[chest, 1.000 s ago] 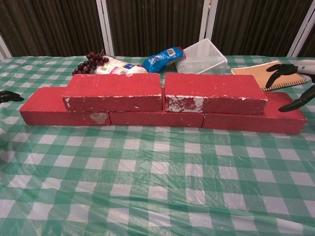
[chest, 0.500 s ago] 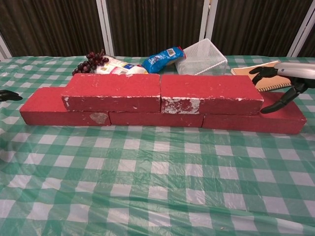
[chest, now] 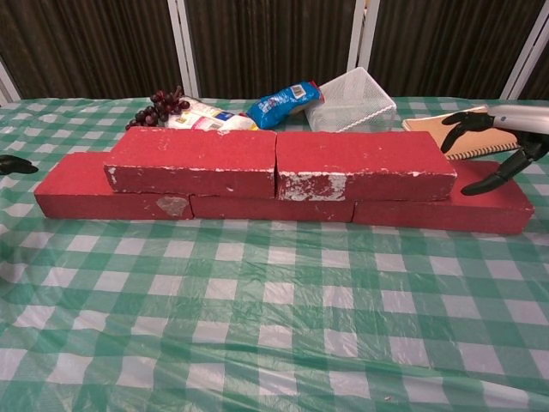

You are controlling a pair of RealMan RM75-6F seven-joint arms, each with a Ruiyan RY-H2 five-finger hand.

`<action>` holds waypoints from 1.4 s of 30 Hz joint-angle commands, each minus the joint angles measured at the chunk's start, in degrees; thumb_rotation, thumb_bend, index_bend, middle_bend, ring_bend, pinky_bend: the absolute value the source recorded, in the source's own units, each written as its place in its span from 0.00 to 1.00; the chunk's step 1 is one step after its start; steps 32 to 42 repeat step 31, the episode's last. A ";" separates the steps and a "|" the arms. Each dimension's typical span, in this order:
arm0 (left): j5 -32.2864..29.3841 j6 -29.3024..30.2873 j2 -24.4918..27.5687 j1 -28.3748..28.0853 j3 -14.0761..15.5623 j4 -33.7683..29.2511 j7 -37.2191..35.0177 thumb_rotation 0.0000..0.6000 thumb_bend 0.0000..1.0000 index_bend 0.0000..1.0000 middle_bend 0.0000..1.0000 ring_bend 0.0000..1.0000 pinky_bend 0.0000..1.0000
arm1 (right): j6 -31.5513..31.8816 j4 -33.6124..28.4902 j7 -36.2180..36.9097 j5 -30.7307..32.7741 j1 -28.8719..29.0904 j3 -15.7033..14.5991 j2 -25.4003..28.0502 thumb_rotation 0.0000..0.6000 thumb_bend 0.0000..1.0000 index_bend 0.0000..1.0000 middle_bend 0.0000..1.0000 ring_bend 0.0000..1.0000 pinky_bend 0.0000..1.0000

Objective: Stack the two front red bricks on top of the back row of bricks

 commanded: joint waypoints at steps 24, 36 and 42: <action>1.04 11.79 1.27 4.42 -2.33 -4.02 5.83 1.00 0.27 0.00 0.00 0.00 0.07 | 42.23 -30.20 -38.75 -7.81 -28.91 -6.91 8.94 0.90 0.06 0.00 0.00 0.00 0.00; 0.46 11.78 2.01 4.90 -2.60 -5.64 7.12 1.00 0.27 0.00 0.00 0.00 0.07 | 40.24 -30.79 -38.63 -6.68 -29.40 -5.80 9.77 0.90 0.06 0.00 0.00 0.00 0.00; 0.46 11.78 2.01 4.90 -2.60 -5.64 7.12 1.00 0.27 0.00 0.00 0.00 0.07 | 40.24 -30.79 -38.63 -6.68 -29.40 -5.80 9.77 0.90 0.06 0.00 0.00 0.00 0.00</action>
